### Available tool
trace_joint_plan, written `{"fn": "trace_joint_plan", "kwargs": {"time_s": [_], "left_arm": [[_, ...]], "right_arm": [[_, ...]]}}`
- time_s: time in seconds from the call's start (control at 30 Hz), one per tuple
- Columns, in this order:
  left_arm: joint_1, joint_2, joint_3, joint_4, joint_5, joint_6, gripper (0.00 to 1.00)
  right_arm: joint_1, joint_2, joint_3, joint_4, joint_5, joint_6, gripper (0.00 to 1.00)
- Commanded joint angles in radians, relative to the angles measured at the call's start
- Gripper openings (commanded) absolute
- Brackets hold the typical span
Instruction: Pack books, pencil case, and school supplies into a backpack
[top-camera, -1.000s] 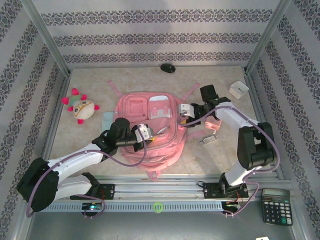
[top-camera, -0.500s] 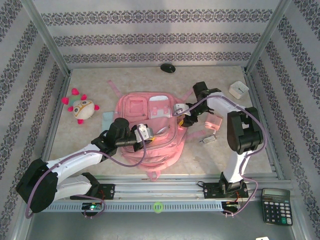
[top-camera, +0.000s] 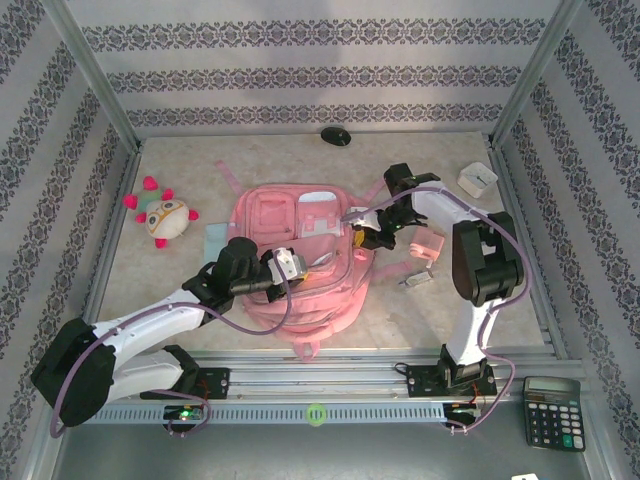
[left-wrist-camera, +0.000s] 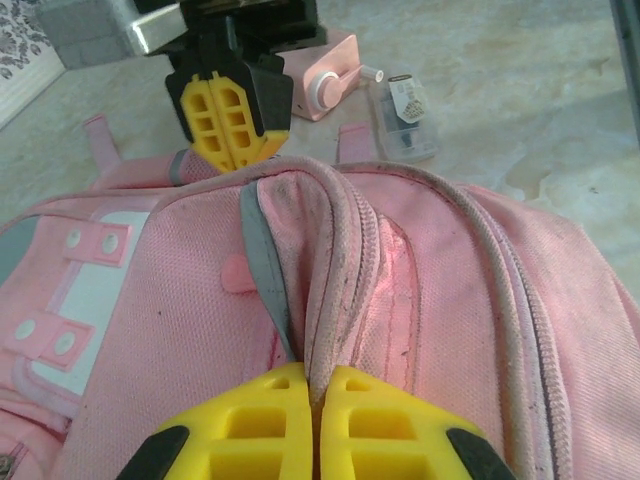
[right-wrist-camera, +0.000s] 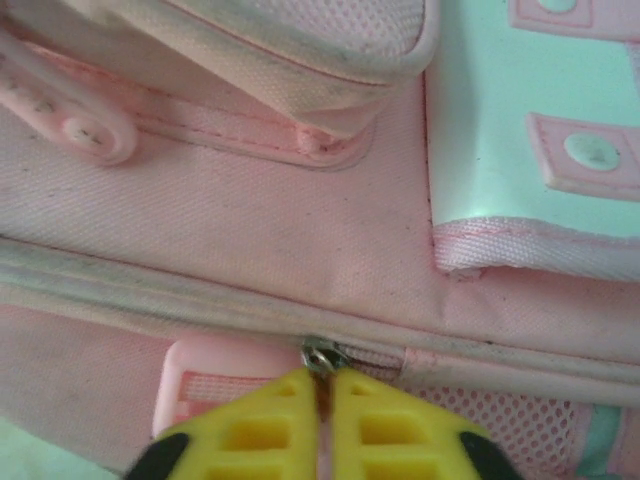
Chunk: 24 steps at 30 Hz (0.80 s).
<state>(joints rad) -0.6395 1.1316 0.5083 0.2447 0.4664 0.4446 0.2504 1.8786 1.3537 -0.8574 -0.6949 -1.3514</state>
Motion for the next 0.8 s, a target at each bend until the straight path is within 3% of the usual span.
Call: {"fn": "trace_joint_plan", "kwargs": {"time_s": [0.0,0.4,0.63,0.77], "left_arm": [[0.011,-0.036,0.004,0.147,-0.074,0.015,0.0],[0.011,-0.04,-0.002,0.163,-0.092,0.006,0.0],[-0.024,0.006,0.008,0.21,-0.222,0.003,0.0],[-0.037,0.035,0.016,0.247,-0.235,0.002,0.0]], "right_arm": [[0.001,-0.065,-0.027,-0.055,-0.035,0.017,0.0],[-0.012,-0.109,-0.042,-0.079,-0.07,0.053,0.0],[0.028,-0.162,-0.083,-0.109,-0.129,0.119,0.0],[0.055,-0.183,-0.108,-0.145,-0.123,0.136,0.0]]}}
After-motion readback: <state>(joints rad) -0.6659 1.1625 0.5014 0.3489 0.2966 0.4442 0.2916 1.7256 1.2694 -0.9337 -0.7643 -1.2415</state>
